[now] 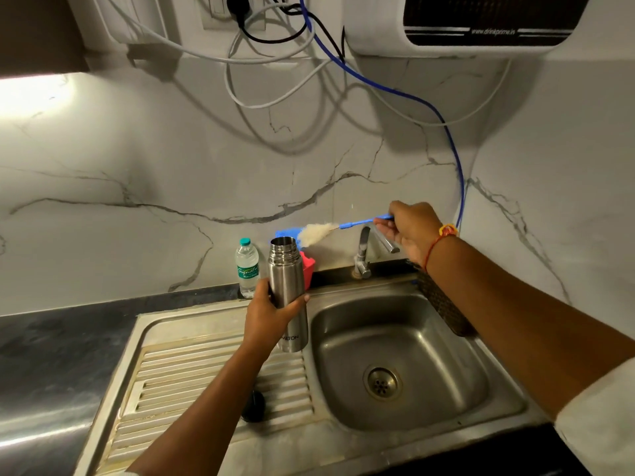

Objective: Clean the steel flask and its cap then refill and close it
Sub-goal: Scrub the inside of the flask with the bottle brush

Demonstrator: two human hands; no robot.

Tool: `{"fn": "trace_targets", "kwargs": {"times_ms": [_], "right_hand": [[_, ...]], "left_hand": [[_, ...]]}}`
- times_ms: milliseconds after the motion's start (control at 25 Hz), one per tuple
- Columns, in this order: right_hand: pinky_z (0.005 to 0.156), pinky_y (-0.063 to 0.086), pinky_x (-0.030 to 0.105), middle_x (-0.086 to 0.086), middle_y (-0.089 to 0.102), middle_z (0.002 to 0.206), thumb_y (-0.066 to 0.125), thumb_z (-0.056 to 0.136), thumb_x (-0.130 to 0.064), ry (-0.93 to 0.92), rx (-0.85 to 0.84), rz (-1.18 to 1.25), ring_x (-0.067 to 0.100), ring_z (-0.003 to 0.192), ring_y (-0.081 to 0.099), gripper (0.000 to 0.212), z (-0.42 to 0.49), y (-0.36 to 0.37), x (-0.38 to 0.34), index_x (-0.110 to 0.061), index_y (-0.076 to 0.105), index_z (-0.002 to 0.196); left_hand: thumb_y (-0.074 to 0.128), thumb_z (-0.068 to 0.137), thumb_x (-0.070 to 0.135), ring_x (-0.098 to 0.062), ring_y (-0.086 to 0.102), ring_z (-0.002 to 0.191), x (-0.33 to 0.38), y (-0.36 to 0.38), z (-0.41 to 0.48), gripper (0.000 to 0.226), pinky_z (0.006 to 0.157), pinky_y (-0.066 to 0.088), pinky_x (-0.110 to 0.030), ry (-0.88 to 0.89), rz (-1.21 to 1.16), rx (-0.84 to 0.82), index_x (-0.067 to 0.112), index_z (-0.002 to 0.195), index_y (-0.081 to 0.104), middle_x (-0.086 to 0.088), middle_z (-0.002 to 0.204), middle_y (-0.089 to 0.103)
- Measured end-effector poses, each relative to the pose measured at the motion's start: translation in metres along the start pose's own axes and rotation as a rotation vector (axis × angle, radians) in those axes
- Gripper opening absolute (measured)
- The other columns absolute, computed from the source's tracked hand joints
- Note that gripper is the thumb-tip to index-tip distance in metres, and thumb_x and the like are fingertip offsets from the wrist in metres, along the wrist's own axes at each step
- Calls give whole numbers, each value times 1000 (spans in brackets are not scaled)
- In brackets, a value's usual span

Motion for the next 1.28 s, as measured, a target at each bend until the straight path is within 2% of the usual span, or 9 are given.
{"fn": "trace_targets", "kwargs": {"times_ms": [120,240,400,520,640,840,960,1120,1280], "right_hand": [[75,62,31,23,67,101,52,96,0,189,-63,213,23,84,72,12,-21,-25,25,5,59,88],[72,61,30,27,67,101,50,95,6,352,-208,335,26,74,74,11,-27,-48,55,8,60,93],[70,62,30,28,66,103,43,93,14,520,-421,320,27,80,74,21,-22,-66,94,13,60,105],[69,62,30,24,66,100,38,92,18,556,-565,238,25,83,72,27,-15,-76,118,11,60,104],[68,60,28,17,67,96,38,91,20,503,-697,-40,20,87,68,32,-6,-91,140,3,61,105],[59,43,26,6,59,80,32,85,17,242,-761,-355,14,67,52,40,-3,-106,179,-8,57,104],[58,41,28,3,57,75,35,86,9,134,-691,-420,13,66,50,39,0,-102,202,-13,61,105],[56,39,35,-3,52,64,48,96,-31,-104,-560,-490,13,57,46,18,10,-94,252,-21,58,86],[47,37,25,-4,52,60,47,101,-36,-345,-398,-587,4,48,45,17,14,-94,289,-28,60,94]], "left_hand": [[89,75,34,-9,64,101,-2,6,-2,66,82,54,-29,-19,-14,14,28,128,51,6,114,66],[88,75,36,-8,64,101,-2,13,-7,69,84,55,-31,-39,1,35,27,132,50,5,116,65],[87,78,34,-3,63,96,5,24,-20,64,74,50,-20,-59,14,118,27,130,52,13,108,65],[87,78,33,-4,64,94,10,41,-34,57,74,51,-22,-96,34,214,27,124,54,13,104,65],[89,75,32,-6,66,95,9,65,-50,57,79,54,-24,-149,39,343,26,121,57,10,104,67],[88,76,31,3,65,90,2,101,-77,57,80,53,-23,-184,38,457,25,123,58,10,105,67],[88,78,31,2,66,94,-10,110,-84,58,84,56,-25,-181,2,467,28,127,56,12,109,67],[85,82,25,6,68,95,-41,114,-81,58,77,55,-15,-137,-119,474,36,128,52,15,112,68],[84,82,29,6,66,99,-75,114,-74,64,74,53,-13,-43,-181,440,35,135,48,18,116,65]]}}
Point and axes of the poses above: each hand's wrist, its own z-axis towards the middle knuckle, its own y-axis out of the palm, x = y × z, the point moved 2 cm from there along z, towards the middle knuckle
